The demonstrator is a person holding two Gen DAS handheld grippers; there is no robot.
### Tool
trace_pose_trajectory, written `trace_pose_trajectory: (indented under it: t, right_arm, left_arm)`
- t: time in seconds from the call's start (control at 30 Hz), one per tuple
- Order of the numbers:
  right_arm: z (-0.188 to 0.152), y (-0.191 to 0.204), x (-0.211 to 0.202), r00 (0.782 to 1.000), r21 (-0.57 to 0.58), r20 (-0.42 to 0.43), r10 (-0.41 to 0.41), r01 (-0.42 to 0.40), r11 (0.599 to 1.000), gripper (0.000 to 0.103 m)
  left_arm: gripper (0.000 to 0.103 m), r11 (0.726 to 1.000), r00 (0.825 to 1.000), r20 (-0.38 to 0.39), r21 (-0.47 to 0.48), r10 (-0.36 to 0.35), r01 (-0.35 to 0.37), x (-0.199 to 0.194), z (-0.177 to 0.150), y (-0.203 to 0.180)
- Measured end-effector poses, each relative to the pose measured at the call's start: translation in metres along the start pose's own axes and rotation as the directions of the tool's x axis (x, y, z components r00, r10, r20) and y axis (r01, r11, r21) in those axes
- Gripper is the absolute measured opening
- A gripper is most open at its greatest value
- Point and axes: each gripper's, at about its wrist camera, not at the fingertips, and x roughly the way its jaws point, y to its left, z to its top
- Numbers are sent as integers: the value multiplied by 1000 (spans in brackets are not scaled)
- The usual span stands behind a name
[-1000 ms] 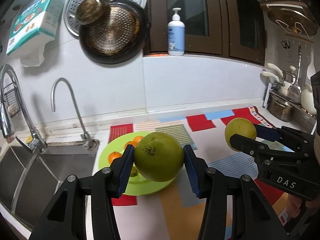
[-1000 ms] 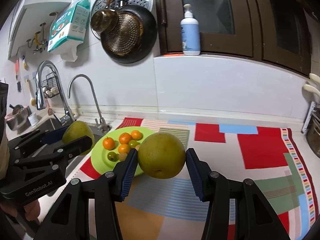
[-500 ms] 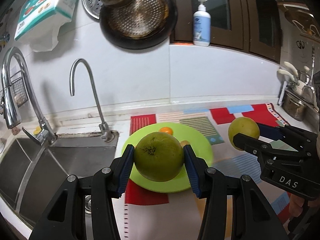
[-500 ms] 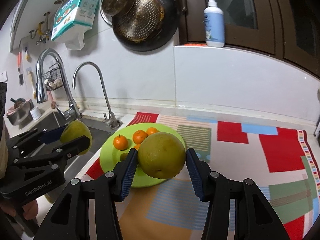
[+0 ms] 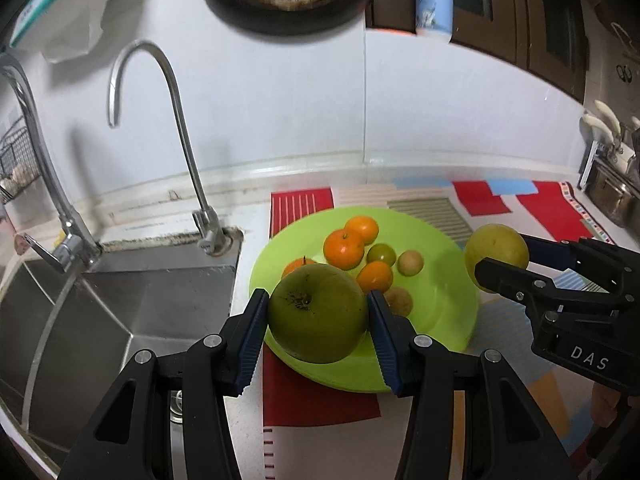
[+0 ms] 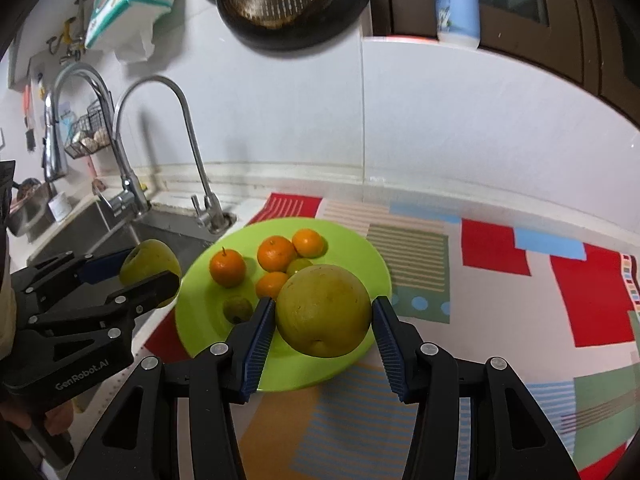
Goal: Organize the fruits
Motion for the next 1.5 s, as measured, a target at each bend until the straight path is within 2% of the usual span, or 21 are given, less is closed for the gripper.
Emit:
trace_pose_trajectory:
  t: [0.33,0.53,0.6,0.73,0.8,0.9,1.03,1.2,1.5]
  right_arm:
    - [-3,0,45,998,4,-68,17,-17,1000,50]
    - [-2,1,56,996,6,-83,18,-17,1000,53]
    - [0,1,50,998,4,-59,1,0,1000,61]
    - [1,-1,34,999,11,-32,-29,30,999,61]
    - [-1,-2,23,999,21,-23,-41,41,999,63]
    - [-3,-4,6,998,34,-5,-65,65,997,71]
    - [-9,-10,-21,993,65,21,-116,115,991,77]
    - [-19,-16,-54,983,110,52,-176,169,979,83]
    - [-37,-22,-111,967,125,103,-233,220,967,87]
  left_arm:
    - [49,1000,997,-72,17,-2,3,40,-4,7]
    - [50,999,994,-106,-26,-31,28,48,-3,13]
    - [56,1000,997,-76,-16,-21,20,40,-1,11]
    - [59,1000,1000,-20,6,-2,2,18,4,6]
    - [64,1000,1000,-4,14,0,0,8,5,3]
    - [69,1000,1000,25,29,10,-11,-7,5,-3]
    - [73,999,998,58,36,27,-29,-26,2,-10]
    - [83,999,995,96,38,19,-23,-51,-1,-24]
    - [92,999,988,151,27,27,-31,-98,-13,-48]
